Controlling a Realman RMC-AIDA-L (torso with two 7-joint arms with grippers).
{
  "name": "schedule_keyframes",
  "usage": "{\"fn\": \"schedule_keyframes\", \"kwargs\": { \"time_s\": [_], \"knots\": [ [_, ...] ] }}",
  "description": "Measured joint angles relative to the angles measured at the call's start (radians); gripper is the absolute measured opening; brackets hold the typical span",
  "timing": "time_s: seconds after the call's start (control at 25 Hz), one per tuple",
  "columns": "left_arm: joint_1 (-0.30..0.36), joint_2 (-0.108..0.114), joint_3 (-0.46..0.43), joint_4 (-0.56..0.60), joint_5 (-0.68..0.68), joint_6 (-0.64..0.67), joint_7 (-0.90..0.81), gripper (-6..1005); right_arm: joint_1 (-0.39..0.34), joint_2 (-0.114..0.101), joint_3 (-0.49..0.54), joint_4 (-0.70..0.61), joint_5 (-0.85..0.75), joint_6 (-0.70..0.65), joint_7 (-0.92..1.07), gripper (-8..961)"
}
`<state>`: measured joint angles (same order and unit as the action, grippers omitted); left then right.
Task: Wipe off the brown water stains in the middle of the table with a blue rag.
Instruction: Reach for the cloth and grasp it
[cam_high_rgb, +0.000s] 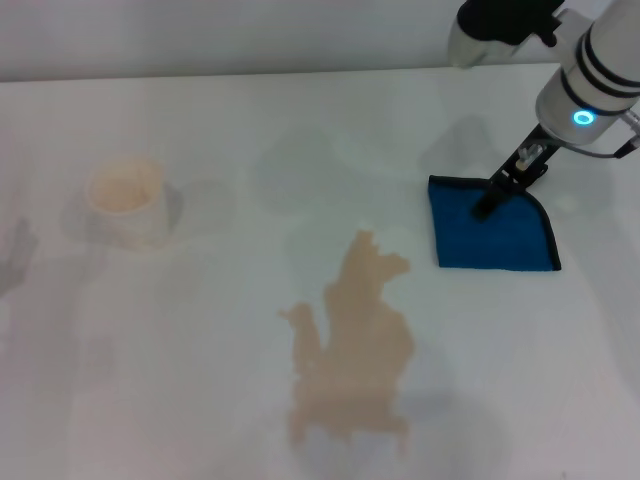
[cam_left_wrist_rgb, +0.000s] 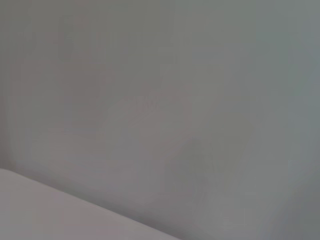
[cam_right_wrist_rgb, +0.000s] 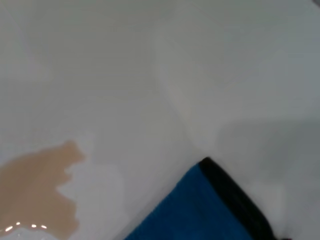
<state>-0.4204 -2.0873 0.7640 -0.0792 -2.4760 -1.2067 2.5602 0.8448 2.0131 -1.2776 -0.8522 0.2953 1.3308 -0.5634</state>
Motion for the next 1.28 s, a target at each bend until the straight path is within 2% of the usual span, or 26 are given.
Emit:
{"fn": "schedule_keyframes", "kwargs": {
  "time_s": [0.52, 1.28],
  "knots": [
    [-0.007, 0.0, 0.0, -0.001, 0.0, 0.0, 0.0, 891, 0.017, 0.009, -0.018, 0.103, 0.017, -0.047, 0.004, 842],
    [-0.023, 0.001, 0.0, 0.004, 0.0, 0.024, 0.0, 892, 0.037, 0.005, -0.018, 0.197, 0.037, -0.115, -0.007, 842]
  ]
}}
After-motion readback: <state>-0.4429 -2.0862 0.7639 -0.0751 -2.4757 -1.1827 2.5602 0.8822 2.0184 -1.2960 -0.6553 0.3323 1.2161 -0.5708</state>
